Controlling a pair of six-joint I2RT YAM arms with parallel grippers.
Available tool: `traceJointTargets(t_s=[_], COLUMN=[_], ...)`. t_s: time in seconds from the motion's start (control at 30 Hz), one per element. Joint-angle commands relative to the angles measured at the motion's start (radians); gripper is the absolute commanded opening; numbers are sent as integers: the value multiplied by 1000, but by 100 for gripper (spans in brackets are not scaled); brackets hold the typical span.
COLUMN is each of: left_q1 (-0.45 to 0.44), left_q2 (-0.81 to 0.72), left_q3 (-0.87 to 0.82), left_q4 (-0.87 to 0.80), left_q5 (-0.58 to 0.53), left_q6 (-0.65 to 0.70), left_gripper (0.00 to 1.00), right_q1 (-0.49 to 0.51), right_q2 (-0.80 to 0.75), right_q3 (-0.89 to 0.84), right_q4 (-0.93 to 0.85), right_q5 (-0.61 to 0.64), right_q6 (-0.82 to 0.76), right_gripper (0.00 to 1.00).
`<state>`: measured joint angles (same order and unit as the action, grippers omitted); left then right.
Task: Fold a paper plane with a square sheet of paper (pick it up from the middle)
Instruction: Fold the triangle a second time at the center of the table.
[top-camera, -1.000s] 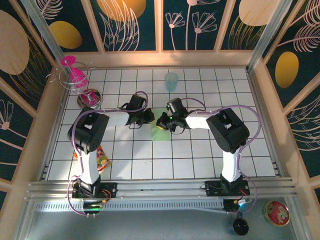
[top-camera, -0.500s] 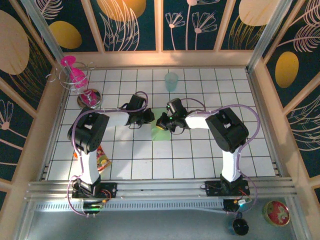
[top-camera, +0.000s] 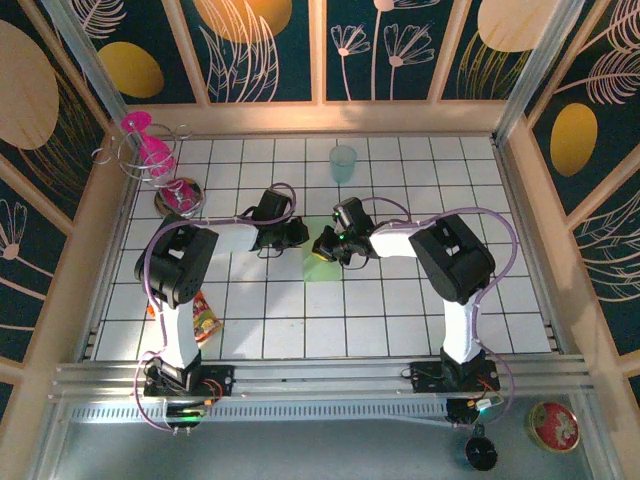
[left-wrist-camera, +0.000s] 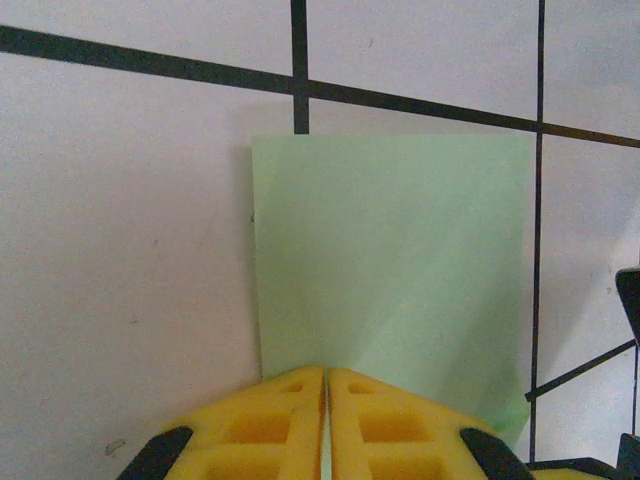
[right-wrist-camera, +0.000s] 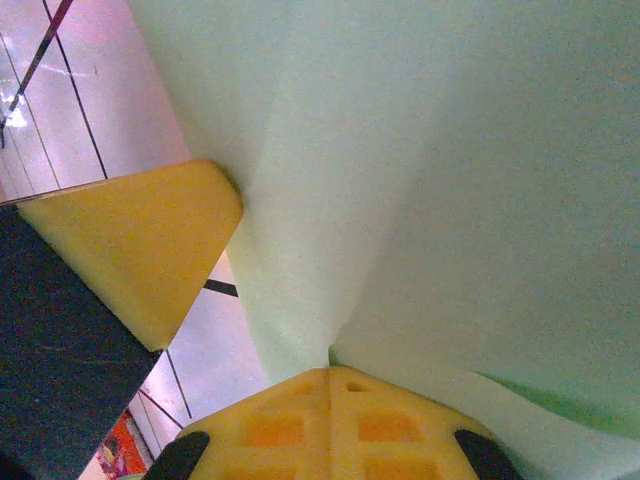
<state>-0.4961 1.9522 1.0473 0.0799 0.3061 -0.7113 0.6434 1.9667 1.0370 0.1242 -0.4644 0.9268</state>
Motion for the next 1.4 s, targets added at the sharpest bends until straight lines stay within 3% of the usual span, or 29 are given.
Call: traceJointTargets(t_s=[0.0,0.3,0.63,0.97,1.13,1.37], left_q1=[1,3,41,44,43,37], left_q2=[-14,-95,-220,-274,-270,-271], left_q3=[-24,-30,-96,-132,-140,-191], left_q4=[-34,-39,-34,-29,-10,45], left_q5=[11,-32,-107,-69,10,76], left_q6=[-13,-39,-80,-97,-93,-130], left_gripper=[11,19,29,32,24,10], right_q1=[9,9,9,6,1,0], right_q2=[23,30,29,9,4,18], right_q3=[20,21,17,1,-7,-2], right_q4=[-15,-33,-31,-22,-34,-59], right_q5=[12,20,15,20,26,33], right_q6=[10,16,27,17,13,9], right_gripper=[0,1,30,44,43,26])
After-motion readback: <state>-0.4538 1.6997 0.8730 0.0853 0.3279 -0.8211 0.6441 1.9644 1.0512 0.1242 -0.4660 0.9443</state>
